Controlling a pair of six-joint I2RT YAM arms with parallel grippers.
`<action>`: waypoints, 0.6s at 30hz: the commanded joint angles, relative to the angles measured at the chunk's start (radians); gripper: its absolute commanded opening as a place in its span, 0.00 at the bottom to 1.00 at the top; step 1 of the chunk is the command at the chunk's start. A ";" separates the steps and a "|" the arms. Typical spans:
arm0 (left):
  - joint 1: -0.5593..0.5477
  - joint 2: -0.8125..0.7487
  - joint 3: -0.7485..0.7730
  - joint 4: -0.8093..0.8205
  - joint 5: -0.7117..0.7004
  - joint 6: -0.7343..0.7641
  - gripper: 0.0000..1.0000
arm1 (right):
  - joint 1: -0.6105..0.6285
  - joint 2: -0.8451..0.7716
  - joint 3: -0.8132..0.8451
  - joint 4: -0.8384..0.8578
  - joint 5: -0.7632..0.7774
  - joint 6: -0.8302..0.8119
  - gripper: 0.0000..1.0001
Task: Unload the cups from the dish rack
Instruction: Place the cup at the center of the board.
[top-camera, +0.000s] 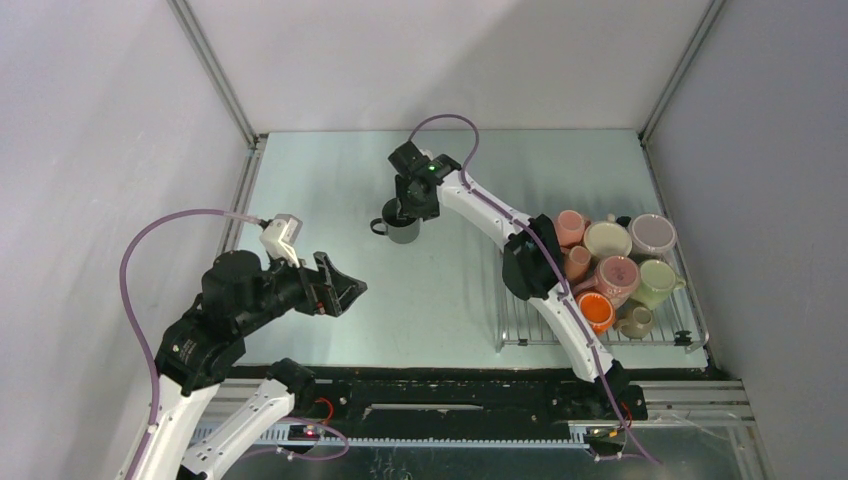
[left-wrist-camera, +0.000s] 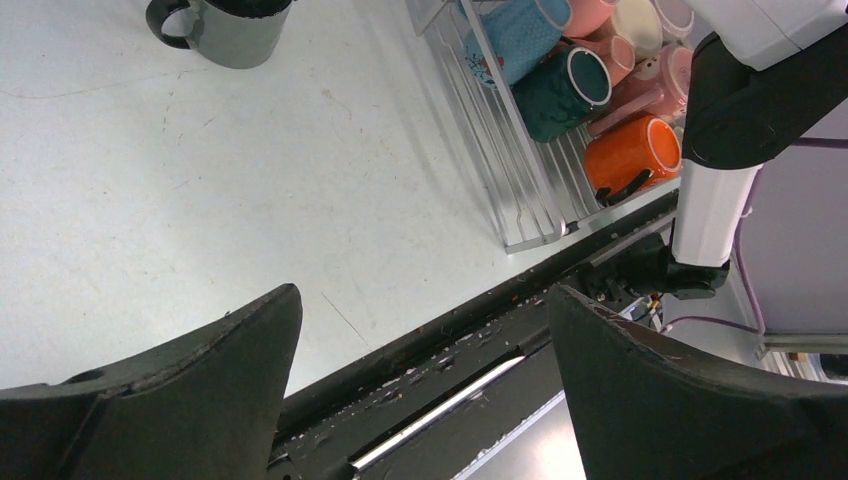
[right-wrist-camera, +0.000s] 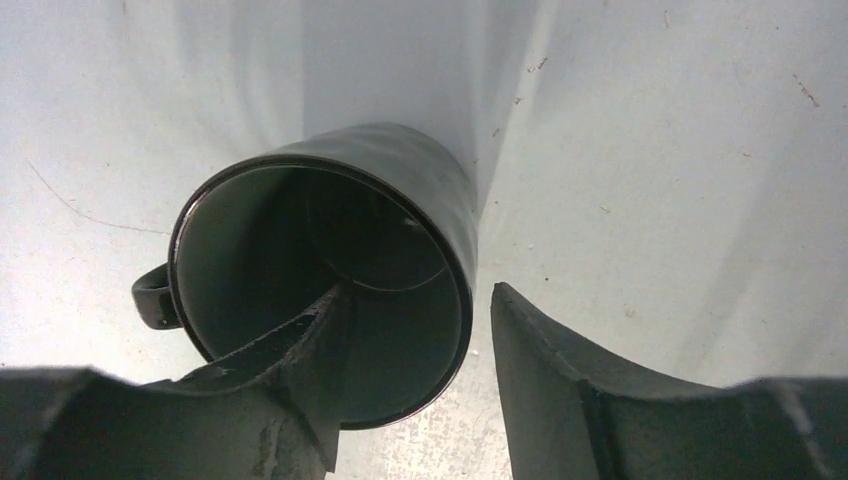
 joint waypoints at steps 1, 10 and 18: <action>-0.002 0.005 0.001 0.011 -0.011 0.028 1.00 | 0.011 -0.082 0.043 0.015 0.000 -0.013 0.61; -0.001 0.002 0.005 0.034 -0.008 0.032 1.00 | 0.026 -0.249 0.021 -0.025 0.054 -0.037 0.73; -0.001 0.012 0.005 0.078 0.021 0.042 1.00 | 0.053 -0.490 -0.129 -0.072 0.130 -0.034 0.98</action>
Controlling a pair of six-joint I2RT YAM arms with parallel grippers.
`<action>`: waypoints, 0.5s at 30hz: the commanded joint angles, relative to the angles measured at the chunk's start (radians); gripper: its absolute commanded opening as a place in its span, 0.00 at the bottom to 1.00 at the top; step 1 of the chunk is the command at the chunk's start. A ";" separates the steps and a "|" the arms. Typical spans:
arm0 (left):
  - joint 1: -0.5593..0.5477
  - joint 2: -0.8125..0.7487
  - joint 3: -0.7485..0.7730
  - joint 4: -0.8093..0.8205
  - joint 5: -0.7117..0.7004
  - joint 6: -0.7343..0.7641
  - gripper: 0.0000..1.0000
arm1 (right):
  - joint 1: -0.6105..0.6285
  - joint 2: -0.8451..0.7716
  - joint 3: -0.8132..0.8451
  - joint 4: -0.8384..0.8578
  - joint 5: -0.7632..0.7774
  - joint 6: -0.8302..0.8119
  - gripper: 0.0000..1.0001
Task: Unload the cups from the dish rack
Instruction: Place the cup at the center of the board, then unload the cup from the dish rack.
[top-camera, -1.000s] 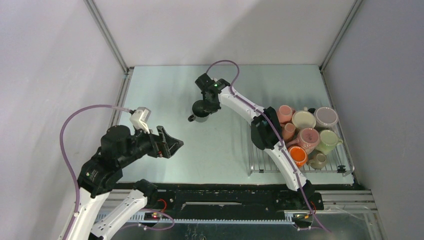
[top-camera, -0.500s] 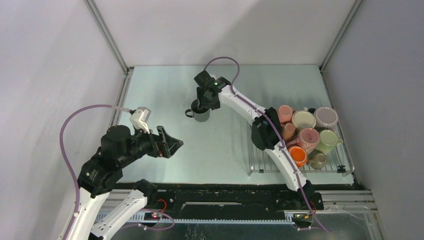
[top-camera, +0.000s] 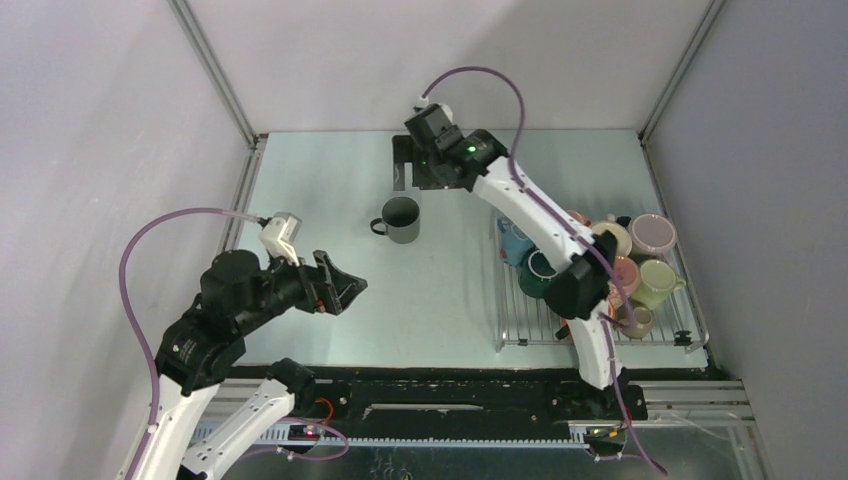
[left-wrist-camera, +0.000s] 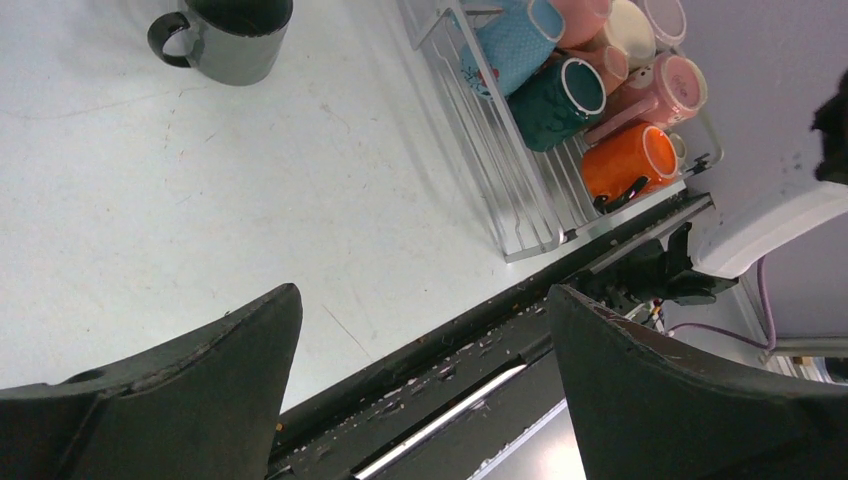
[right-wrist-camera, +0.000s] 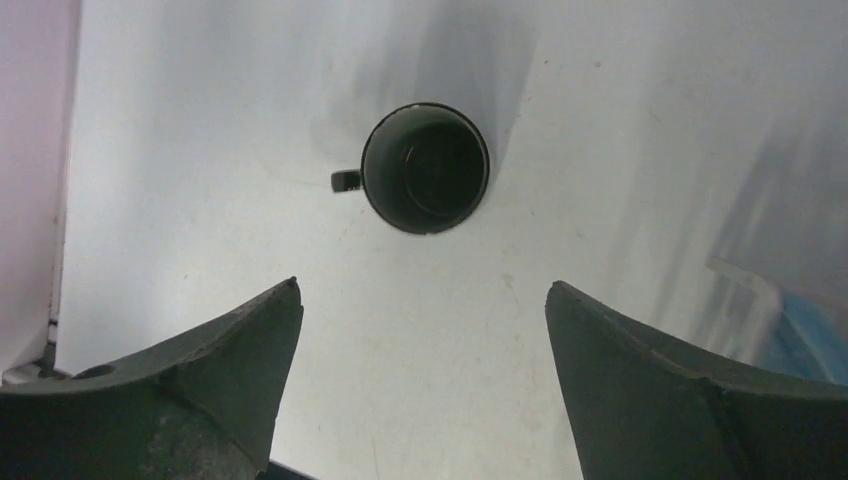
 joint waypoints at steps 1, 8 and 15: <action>-0.002 0.015 0.002 0.066 0.030 0.037 1.00 | 0.021 -0.189 -0.108 -0.030 0.071 -0.011 0.99; -0.003 0.028 -0.033 0.126 0.056 0.025 1.00 | 0.027 -0.466 -0.407 -0.036 0.150 0.016 1.00; -0.066 0.063 -0.075 0.197 0.020 -0.002 1.00 | -0.083 -0.755 -0.802 0.065 0.094 -0.011 1.00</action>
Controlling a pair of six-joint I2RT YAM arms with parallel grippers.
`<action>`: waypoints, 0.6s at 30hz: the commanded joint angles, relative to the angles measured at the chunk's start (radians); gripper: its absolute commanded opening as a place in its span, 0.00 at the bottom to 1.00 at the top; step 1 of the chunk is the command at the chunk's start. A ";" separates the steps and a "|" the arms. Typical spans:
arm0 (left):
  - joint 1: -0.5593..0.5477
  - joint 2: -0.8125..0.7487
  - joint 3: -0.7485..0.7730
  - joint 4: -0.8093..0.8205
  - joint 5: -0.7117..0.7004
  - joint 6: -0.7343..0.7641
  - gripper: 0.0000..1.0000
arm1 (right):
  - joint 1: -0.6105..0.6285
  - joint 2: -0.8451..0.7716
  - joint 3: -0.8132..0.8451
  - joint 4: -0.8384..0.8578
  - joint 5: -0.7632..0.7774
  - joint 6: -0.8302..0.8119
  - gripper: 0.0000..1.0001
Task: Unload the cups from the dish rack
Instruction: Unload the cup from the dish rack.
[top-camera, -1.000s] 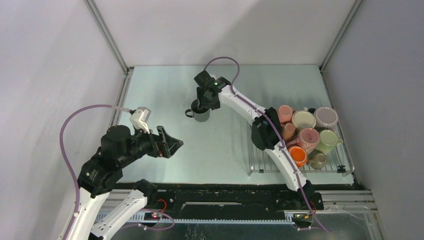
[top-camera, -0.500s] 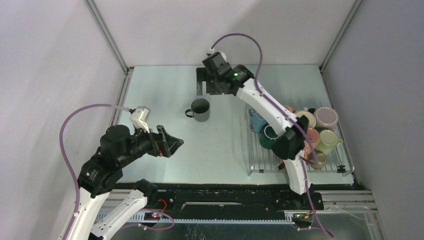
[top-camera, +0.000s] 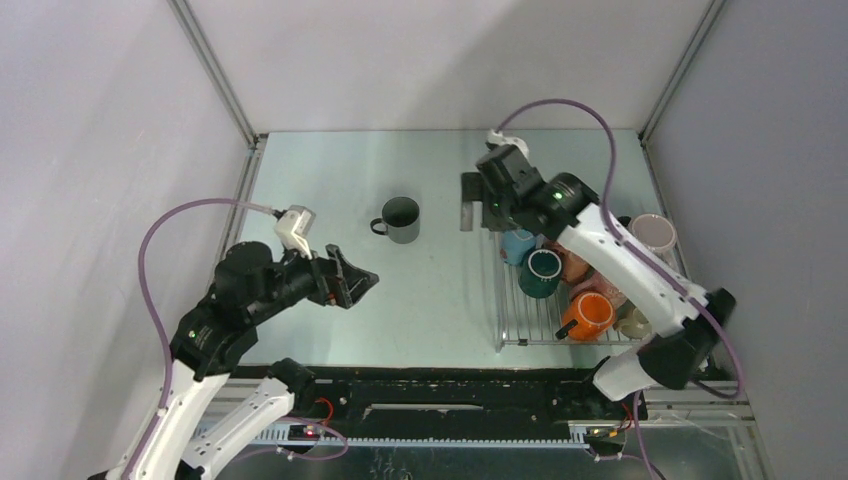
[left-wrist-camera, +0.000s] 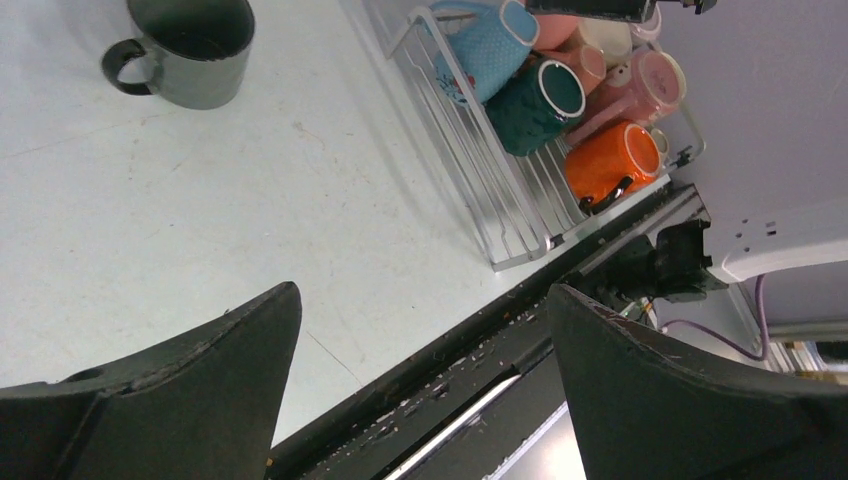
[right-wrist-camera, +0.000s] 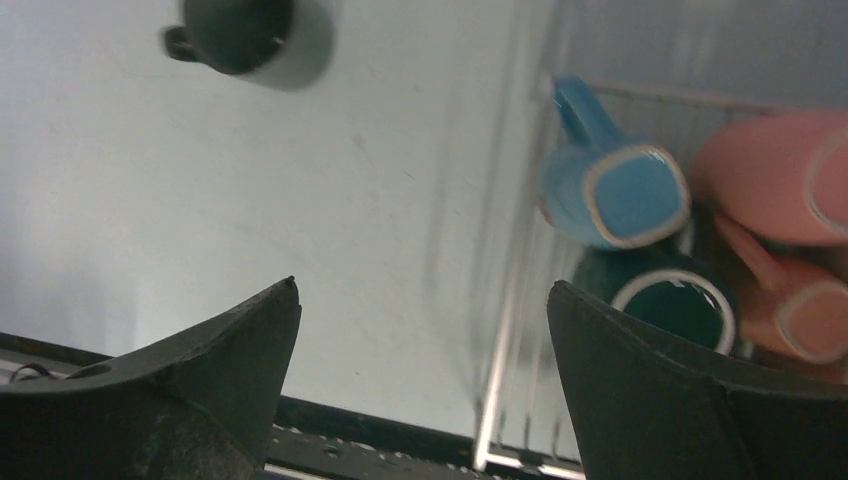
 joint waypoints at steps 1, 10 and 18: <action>-0.063 0.041 -0.033 0.089 -0.025 -0.013 1.00 | -0.091 -0.179 -0.208 0.101 -0.040 -0.031 1.00; -0.182 0.150 -0.005 0.154 -0.102 -0.028 1.00 | -0.250 -0.221 -0.379 0.231 -0.102 -0.141 1.00; -0.197 0.197 0.012 0.176 -0.127 -0.028 1.00 | -0.312 -0.122 -0.394 0.310 -0.144 -0.223 1.00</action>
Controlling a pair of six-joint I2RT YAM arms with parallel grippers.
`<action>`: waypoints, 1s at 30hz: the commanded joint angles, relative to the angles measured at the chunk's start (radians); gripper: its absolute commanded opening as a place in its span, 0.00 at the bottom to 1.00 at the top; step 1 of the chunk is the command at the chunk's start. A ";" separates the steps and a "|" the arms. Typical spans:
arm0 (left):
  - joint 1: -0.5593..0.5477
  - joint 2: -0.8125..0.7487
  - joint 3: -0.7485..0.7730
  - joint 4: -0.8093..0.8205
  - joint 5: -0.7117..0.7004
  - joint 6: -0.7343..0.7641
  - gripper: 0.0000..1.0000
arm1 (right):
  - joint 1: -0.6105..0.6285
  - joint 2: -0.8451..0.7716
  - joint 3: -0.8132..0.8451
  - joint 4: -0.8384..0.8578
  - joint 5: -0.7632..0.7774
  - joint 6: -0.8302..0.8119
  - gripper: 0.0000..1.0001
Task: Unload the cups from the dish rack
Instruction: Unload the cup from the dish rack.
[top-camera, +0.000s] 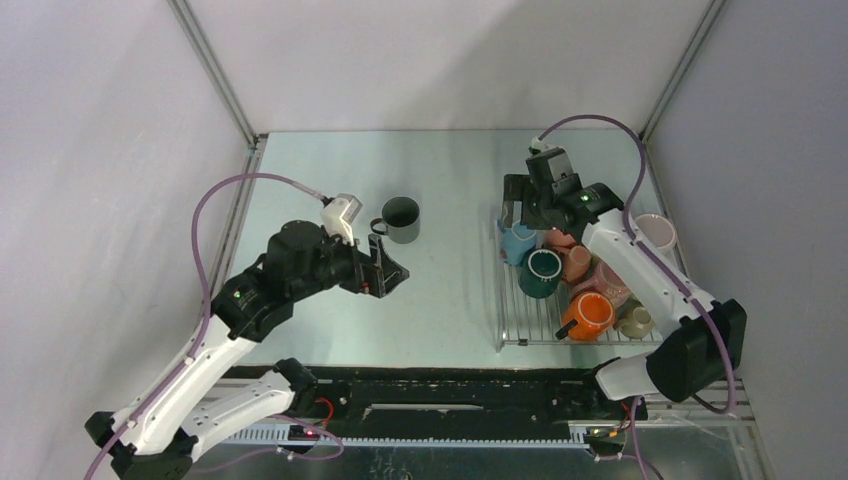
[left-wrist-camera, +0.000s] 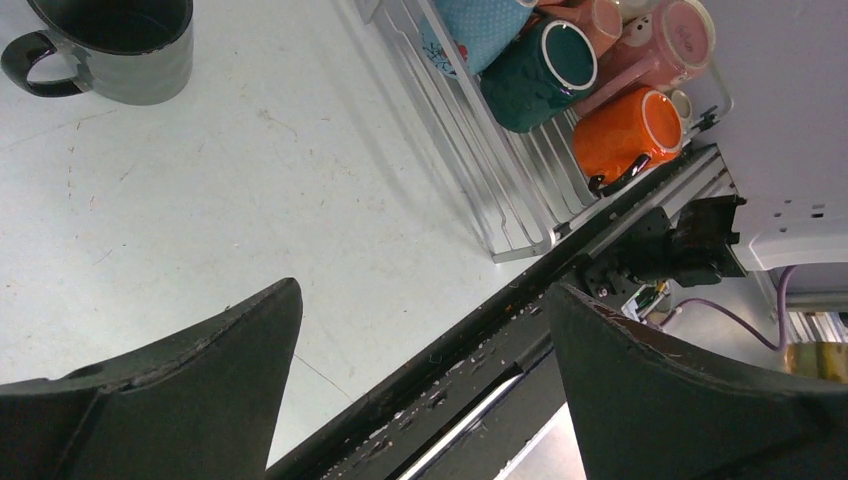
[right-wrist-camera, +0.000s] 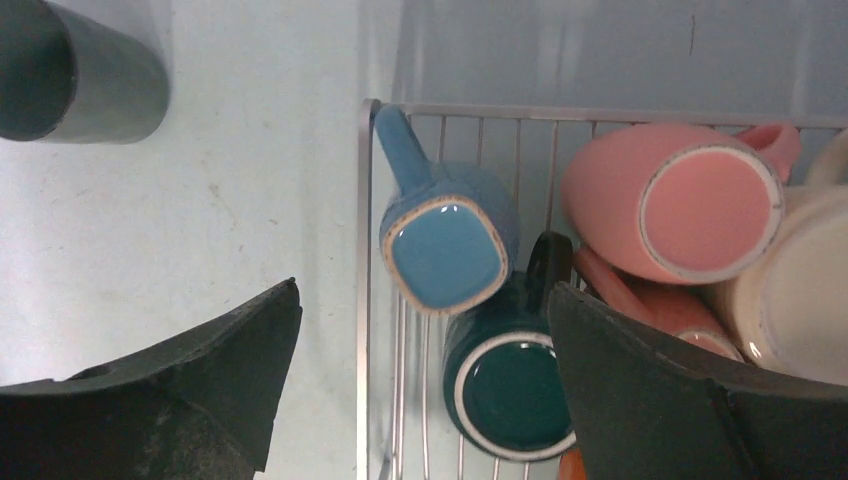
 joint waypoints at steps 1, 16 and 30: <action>-0.006 0.005 0.023 0.050 -0.035 -0.007 1.00 | -0.019 0.058 -0.005 0.090 -0.030 -0.068 1.00; -0.008 0.044 0.016 0.069 -0.040 -0.028 1.00 | -0.026 0.193 -0.083 0.156 -0.041 -0.065 0.93; -0.009 0.066 -0.003 0.101 -0.032 -0.047 1.00 | -0.021 0.196 -0.104 0.176 -0.041 -0.051 0.60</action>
